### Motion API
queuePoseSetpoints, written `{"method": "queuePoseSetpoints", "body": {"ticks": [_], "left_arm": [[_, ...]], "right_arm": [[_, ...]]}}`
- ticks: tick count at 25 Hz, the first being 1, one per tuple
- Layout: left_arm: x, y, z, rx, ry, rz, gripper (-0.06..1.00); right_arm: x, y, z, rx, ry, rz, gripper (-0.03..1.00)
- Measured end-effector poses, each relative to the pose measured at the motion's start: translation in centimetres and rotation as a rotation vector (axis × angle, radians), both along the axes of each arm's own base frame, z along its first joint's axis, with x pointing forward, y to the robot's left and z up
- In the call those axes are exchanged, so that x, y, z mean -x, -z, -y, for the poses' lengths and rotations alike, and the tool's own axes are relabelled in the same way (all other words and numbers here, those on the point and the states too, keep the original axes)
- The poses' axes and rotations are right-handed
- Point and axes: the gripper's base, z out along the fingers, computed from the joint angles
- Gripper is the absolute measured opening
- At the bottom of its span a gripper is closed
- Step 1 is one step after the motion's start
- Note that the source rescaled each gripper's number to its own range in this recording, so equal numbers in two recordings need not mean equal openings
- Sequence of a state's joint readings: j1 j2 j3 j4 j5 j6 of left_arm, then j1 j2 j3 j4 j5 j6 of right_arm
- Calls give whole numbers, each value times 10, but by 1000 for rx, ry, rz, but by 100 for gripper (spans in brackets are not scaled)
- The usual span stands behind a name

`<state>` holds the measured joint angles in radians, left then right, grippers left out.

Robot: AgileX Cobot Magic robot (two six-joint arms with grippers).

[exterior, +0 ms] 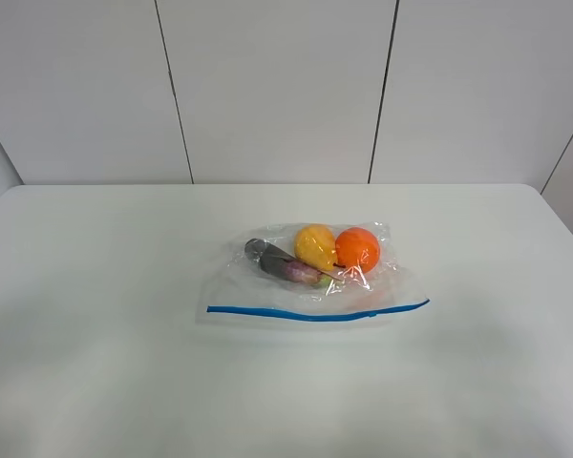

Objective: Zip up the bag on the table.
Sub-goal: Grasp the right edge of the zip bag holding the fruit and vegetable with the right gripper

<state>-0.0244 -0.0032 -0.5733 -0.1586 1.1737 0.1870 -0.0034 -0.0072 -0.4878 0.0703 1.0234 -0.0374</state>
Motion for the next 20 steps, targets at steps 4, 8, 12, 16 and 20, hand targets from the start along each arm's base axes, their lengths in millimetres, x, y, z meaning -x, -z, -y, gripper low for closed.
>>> {"method": "queuePoseSetpoints", "body": {"ticks": [4,8,12,16,20], "left_arm": [[0,0,0,0,0,0,100],[0,0,0,0,0,0,100],[0,0,0,0,0,0,100],[0,0,0,0,0,0,100],[0,0,0,0,0,0,100]], "right_arm": [[0,0,0,0,0,0,88],[-5,-10,0,0,0,-19,88],[-28,-37,0,-2,2,-63,88],[-70,-59,0,-7,2,-172,88],[-120,-65,-1,-29,-1,-272,88]]}}
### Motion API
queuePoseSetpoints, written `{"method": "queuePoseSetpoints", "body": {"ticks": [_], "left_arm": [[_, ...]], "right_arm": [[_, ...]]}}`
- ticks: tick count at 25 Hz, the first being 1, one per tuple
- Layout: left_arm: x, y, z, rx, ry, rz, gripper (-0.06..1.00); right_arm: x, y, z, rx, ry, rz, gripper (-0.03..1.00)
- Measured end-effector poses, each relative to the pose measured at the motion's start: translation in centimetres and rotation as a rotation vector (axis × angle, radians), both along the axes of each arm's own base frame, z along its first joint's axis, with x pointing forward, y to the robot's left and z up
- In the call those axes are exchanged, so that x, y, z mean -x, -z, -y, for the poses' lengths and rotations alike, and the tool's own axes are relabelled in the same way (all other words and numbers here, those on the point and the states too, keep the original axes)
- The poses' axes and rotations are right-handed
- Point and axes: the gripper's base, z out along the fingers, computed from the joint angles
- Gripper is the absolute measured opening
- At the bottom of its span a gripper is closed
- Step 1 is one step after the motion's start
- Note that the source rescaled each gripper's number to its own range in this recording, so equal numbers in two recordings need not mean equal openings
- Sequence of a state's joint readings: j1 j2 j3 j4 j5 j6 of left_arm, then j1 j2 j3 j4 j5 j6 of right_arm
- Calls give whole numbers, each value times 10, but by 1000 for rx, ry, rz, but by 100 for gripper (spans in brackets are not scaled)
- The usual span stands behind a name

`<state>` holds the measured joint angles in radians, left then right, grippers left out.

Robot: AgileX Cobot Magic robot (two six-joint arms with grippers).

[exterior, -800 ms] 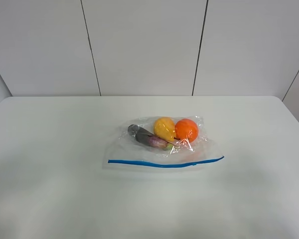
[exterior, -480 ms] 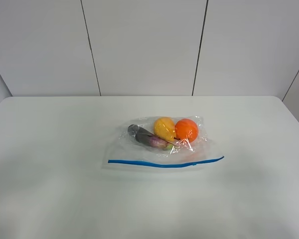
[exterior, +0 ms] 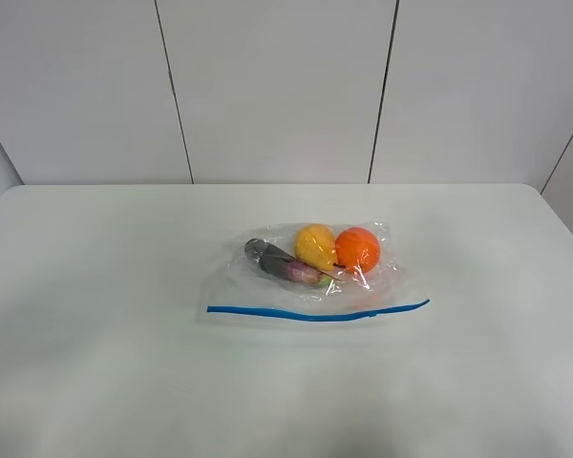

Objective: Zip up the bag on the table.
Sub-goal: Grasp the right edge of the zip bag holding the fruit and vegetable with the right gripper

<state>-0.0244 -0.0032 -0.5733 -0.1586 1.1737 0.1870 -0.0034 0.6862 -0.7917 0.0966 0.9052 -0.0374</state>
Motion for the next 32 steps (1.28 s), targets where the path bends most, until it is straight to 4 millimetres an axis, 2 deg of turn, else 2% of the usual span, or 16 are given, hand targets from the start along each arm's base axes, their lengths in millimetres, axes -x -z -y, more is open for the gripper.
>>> {"method": "queuePoseSetpoints", "body": {"ticks": [3,6,9,12,15,20,25,32], "left_arm": [[0,0,0,0,0,0,100],[0,0,0,0,0,0,100],[0,0,0,0,0,0,100],[0,0,0,0,0,0,100],[0,0,0,0,0,0,100],[0,0,0,0,0,0,100],[0,0,0,0,0,0,100],[0,0,0,0,0,0,100]], "right_arm": [[-39,7,-2,-34,-2,-101,88],[-78,28,-5,-76,-5,-213,88],[-113,63,-10,-120,-30,-349,88],[-138,98,-17,-199,-72,-465,88],[-157,133,-23,-307,-99,-568,88],[-177,174,-11,-499,-65,-629,88],[-185,198,8,-640,-33,-648,88],[-204,226,8,-738,-61,-684,83]]}}
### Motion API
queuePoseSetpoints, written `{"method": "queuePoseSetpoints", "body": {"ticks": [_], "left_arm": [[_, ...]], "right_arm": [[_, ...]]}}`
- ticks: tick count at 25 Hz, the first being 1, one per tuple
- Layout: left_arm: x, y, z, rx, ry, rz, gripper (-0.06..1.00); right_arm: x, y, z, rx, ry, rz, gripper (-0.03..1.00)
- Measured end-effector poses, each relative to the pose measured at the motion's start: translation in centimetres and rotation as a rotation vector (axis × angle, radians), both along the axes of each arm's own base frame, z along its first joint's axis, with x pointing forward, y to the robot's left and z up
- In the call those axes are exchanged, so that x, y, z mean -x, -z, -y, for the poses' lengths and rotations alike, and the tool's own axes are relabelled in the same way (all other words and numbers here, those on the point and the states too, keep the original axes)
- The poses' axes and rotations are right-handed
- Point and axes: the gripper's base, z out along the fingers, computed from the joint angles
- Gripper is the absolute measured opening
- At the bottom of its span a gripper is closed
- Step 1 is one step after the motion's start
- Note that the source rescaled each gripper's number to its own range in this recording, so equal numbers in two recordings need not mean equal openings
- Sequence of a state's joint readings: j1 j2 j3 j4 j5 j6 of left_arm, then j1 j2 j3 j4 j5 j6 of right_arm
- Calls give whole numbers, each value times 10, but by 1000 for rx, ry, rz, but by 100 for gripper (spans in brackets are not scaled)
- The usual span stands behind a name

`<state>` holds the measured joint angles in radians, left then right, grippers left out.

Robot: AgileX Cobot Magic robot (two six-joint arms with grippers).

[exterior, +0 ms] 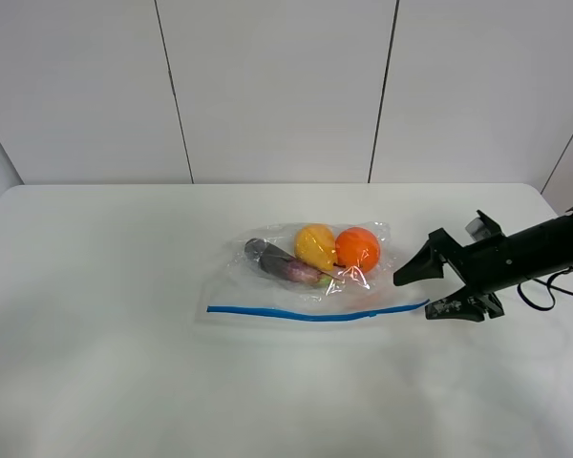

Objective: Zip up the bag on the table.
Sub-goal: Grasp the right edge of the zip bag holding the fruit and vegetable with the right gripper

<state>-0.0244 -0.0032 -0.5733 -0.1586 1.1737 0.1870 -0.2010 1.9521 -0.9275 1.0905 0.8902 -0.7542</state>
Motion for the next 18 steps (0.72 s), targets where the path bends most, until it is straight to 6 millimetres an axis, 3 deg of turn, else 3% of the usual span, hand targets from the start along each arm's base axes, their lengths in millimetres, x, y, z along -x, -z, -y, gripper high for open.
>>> {"method": "queuePoseSetpoints", "body": {"ticks": [5,18], "left_arm": [[0,0,0,0,0,0,100],[0,0,0,0,0,0,100]], "right_arm": [[-14,-2,-1,-55,-34,8,79],[-6,12,-30,20,-185,-71,74]]}}
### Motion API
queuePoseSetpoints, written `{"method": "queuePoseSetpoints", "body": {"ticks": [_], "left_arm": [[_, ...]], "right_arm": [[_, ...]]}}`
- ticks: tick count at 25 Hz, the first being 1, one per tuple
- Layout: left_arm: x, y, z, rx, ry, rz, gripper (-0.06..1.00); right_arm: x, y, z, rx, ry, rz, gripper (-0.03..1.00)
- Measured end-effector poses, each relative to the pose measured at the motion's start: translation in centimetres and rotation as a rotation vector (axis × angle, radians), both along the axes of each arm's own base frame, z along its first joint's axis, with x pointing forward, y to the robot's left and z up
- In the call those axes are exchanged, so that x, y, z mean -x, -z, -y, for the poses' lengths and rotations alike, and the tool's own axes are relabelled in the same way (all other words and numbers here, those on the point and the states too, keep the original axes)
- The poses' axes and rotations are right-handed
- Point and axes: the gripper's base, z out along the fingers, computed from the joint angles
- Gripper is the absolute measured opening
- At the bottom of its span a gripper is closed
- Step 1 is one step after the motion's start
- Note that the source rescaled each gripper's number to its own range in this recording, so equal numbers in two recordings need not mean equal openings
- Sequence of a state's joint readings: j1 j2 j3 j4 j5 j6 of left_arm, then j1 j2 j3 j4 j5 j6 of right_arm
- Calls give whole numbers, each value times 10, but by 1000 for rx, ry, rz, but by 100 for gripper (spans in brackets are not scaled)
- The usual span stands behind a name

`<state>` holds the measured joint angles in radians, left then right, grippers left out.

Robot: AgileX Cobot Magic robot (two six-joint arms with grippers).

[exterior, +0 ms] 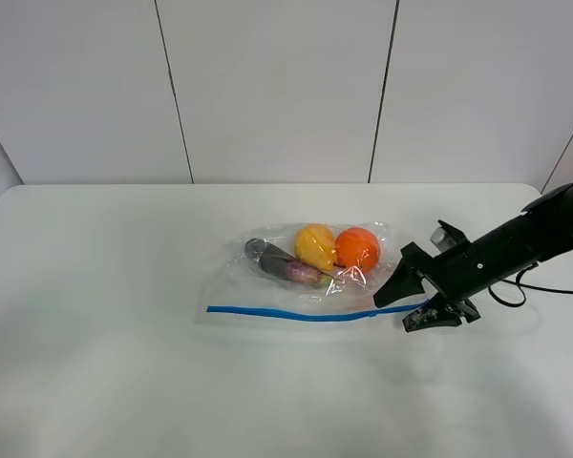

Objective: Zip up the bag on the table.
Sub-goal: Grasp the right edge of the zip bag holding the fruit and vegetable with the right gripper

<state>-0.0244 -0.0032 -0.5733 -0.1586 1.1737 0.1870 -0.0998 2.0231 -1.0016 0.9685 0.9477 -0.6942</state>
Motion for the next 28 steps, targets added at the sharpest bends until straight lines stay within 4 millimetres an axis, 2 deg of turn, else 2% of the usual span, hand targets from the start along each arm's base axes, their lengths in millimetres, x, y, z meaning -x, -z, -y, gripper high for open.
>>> {"method": "queuePoseSetpoints", "body": {"ticks": [4,9,15,22,28], "left_arm": [[0,0,0,0,0,0,100],[0,0,0,0,0,0,100],[0,0,0,0,0,0,100],[0,0,0,0,0,0,100],[0,0,0,0,0,0,100]], "right_arm": [[-1,0,7,8,20,4,72],[-1,0,19,7,62,-2,65],[0,0,18,-7,56,-13,57],[0,0,18,-8,55,-14,31],[0,0,18,-8,57,-13,26]]}}
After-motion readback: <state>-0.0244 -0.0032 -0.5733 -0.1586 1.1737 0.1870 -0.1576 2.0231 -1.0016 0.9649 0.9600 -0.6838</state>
